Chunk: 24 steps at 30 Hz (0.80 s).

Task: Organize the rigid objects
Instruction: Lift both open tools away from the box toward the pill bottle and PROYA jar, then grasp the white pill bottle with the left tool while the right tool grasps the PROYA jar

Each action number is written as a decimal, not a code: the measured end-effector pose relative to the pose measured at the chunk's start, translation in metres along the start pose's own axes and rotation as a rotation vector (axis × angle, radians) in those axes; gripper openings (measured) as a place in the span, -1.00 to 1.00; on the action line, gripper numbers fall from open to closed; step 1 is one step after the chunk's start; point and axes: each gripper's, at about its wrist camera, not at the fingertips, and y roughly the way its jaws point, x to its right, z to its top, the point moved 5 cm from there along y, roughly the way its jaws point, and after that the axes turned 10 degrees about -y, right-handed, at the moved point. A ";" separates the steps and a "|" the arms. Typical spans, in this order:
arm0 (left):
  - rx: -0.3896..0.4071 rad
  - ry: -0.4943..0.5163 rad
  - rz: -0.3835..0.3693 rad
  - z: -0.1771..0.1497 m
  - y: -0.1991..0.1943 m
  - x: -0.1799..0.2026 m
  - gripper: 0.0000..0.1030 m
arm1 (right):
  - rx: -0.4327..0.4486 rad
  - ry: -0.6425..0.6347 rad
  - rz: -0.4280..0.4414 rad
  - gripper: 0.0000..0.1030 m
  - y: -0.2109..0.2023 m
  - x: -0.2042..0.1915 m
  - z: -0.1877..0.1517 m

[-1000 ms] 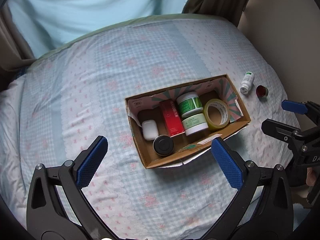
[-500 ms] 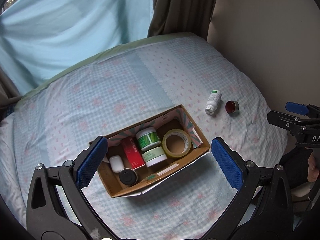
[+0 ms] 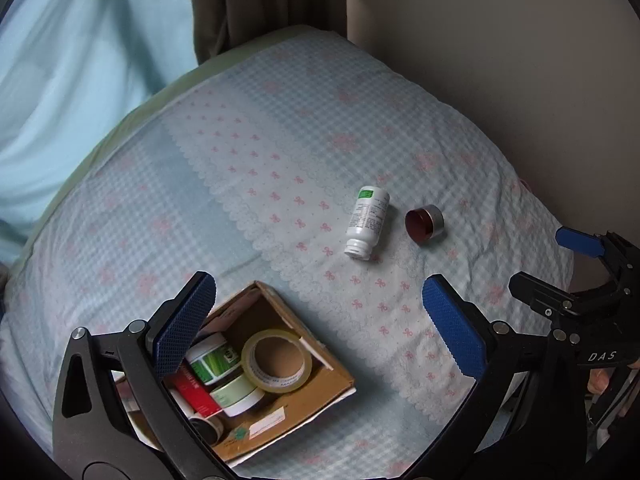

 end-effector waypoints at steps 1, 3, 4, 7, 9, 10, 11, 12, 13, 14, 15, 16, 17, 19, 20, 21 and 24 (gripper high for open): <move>-0.026 0.011 -0.013 0.008 0.015 0.007 1.00 | -0.008 0.013 -0.004 1.00 0.008 0.009 0.001; -0.077 0.038 -0.026 0.022 0.047 0.023 1.00 | -0.013 0.043 0.013 1.00 0.025 0.025 0.002; -0.101 0.058 -0.025 0.027 0.064 0.030 1.00 | -0.016 0.056 0.020 1.00 0.034 0.033 0.003; -0.172 0.133 -0.007 0.036 0.115 0.052 0.99 | -0.037 0.077 0.029 0.97 0.064 0.051 0.004; -0.218 0.175 0.003 0.036 0.146 0.064 0.98 | -0.053 0.088 0.035 0.90 0.086 0.060 0.004; -0.242 0.189 0.007 0.035 0.162 0.068 0.97 | -0.064 0.094 0.036 0.90 0.098 0.064 0.004; -0.267 0.195 0.007 0.034 0.176 0.070 0.95 | -0.075 0.097 0.034 0.90 0.110 0.067 0.003; -0.293 0.192 -0.001 0.033 0.191 0.072 0.91 | -0.087 0.095 0.026 0.90 0.122 0.069 0.003; -0.317 0.179 -0.008 0.032 0.206 0.073 0.77 | -0.101 0.089 0.012 0.89 0.134 0.070 0.001; -0.338 0.170 -0.008 0.030 0.219 0.072 0.69 | -0.115 0.078 0.004 0.85 0.147 0.070 0.000; -0.353 0.164 -0.007 0.029 0.230 0.071 0.67 | -0.127 0.062 0.001 0.64 0.158 0.069 -0.001; -0.362 0.163 -0.008 0.027 0.240 0.071 0.67 | -0.143 0.044 -0.004 0.54 0.170 0.067 -0.003; -0.367 0.169 -0.005 0.025 0.249 0.071 0.66 | -0.159 0.028 -0.013 0.52 0.181 0.066 -0.005; -0.376 0.189 0.014 0.022 0.263 0.071 0.60 | -0.172 0.016 -0.033 0.42 0.199 0.066 -0.008; -0.381 0.195 0.015 0.020 0.268 0.071 0.56 | -0.174 0.016 -0.040 0.40 0.206 0.067 -0.010; -0.388 0.199 0.013 0.018 0.273 0.072 0.55 | -0.172 0.013 -0.044 0.38 0.212 0.068 -0.010; -0.404 0.214 0.017 0.012 0.284 0.073 0.51 | -0.161 -0.018 -0.059 0.29 0.222 0.070 -0.011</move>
